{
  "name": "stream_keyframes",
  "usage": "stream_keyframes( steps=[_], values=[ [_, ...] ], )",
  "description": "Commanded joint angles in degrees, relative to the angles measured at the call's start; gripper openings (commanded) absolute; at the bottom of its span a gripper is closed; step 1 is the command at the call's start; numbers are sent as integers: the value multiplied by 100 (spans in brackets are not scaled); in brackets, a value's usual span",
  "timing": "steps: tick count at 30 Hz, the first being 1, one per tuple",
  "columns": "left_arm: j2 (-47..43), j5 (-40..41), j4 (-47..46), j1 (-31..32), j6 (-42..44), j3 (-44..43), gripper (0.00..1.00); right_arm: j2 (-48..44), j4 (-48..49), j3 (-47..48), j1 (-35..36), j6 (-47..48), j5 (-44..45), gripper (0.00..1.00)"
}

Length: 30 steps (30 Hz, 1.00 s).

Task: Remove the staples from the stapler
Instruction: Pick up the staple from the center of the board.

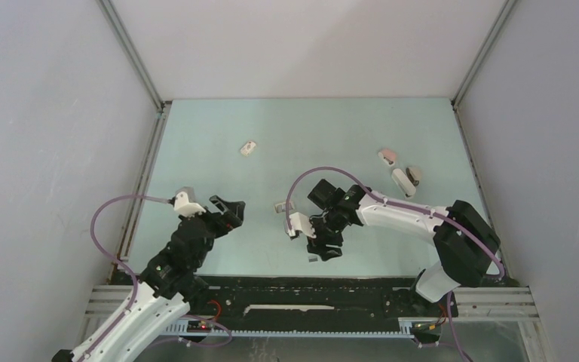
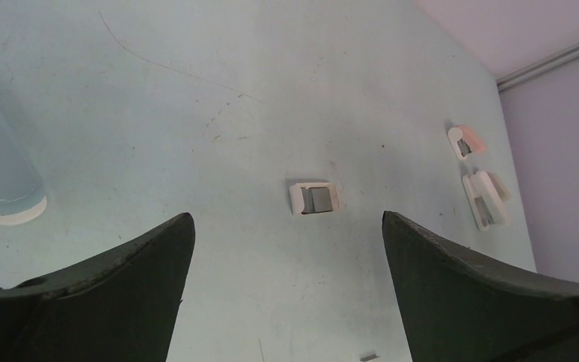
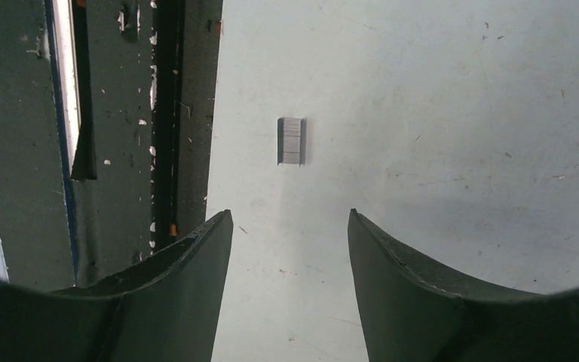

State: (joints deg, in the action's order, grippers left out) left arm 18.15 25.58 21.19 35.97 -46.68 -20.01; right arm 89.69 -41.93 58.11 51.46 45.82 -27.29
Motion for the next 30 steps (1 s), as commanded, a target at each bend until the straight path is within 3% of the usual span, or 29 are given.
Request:
stream_keyframes(
  steps=[1, 23, 30],
  values=[
    [-129, 81, -66, -30, -175, 127, 100, -160, 256, -129, 83, -208, 111, 67],
    [-208, 333, 368, -28, -485, 81, 100, 652, 1098, -134, 944, -751, 841, 62],
    [-215, 377, 368, -28, -466, 51, 100, 800, 1067, -88, 945, -854, 919, 52]
  ],
)
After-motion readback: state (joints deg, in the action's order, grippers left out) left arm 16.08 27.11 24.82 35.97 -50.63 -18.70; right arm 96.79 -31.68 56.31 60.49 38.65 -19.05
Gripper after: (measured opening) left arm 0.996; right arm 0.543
